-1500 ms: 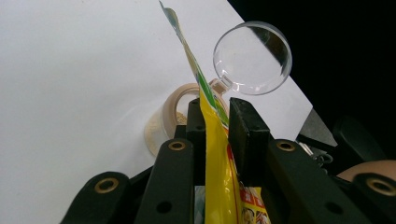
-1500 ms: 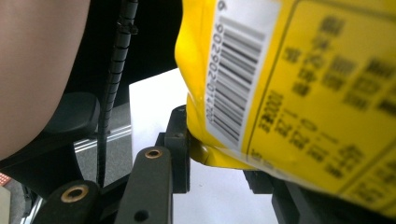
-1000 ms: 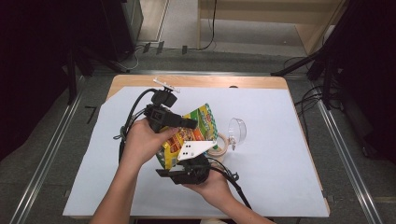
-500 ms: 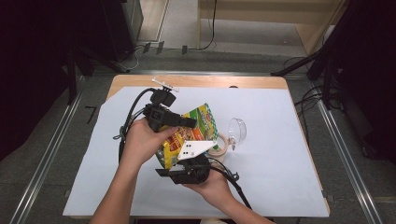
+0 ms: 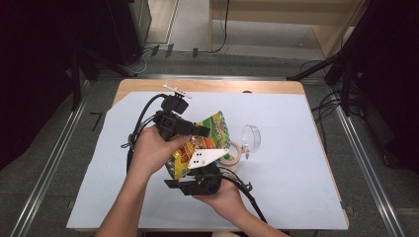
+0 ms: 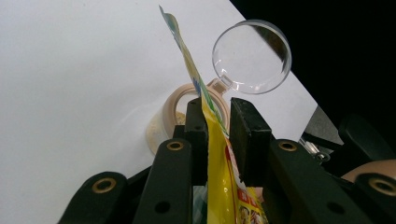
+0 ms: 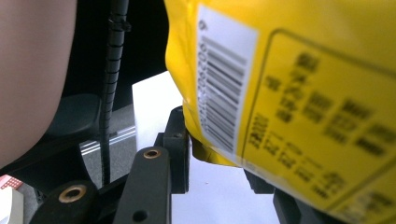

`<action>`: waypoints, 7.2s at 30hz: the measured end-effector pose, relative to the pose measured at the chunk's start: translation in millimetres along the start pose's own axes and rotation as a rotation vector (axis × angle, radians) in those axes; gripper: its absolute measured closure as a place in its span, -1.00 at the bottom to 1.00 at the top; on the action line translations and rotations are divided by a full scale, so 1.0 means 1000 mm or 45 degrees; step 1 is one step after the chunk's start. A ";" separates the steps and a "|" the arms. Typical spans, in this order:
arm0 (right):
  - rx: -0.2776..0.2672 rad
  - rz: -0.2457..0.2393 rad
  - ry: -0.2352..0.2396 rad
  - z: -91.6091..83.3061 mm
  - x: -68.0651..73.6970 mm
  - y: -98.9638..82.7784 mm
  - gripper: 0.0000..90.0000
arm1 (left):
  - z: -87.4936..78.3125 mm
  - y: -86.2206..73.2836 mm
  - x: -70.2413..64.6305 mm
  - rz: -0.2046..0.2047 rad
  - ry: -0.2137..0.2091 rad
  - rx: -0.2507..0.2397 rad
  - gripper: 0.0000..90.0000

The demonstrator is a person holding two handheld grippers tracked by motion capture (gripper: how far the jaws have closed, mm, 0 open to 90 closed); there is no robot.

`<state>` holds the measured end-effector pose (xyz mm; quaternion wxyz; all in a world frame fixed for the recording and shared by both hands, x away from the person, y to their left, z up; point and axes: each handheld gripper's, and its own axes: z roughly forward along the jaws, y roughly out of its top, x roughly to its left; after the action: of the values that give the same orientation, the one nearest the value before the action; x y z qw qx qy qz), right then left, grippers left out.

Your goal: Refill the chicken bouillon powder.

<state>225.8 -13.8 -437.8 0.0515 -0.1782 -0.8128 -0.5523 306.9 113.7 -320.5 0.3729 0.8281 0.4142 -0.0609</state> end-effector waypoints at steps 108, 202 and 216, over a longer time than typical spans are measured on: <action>0.001 -0.005 -0.004 -0.002 -0.003 0.004 0.55 | -0.001 0.000 -0.003 0.033 0.033 -0.068 0.70; -0.008 0.052 -0.004 -0.004 -0.006 0.001 0.54 | 0.002 0.002 -0.012 0.072 0.036 -0.078 0.71; -0.010 0.030 -0.007 -0.005 -0.004 0.004 0.54 | 0.003 0.002 -0.008 0.065 0.047 -0.081 0.70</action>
<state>230.0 -18.3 -433.1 0.0550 -0.1894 -0.8087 -0.5542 303.9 105.6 -317.6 0.3927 0.8271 0.4015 -0.0231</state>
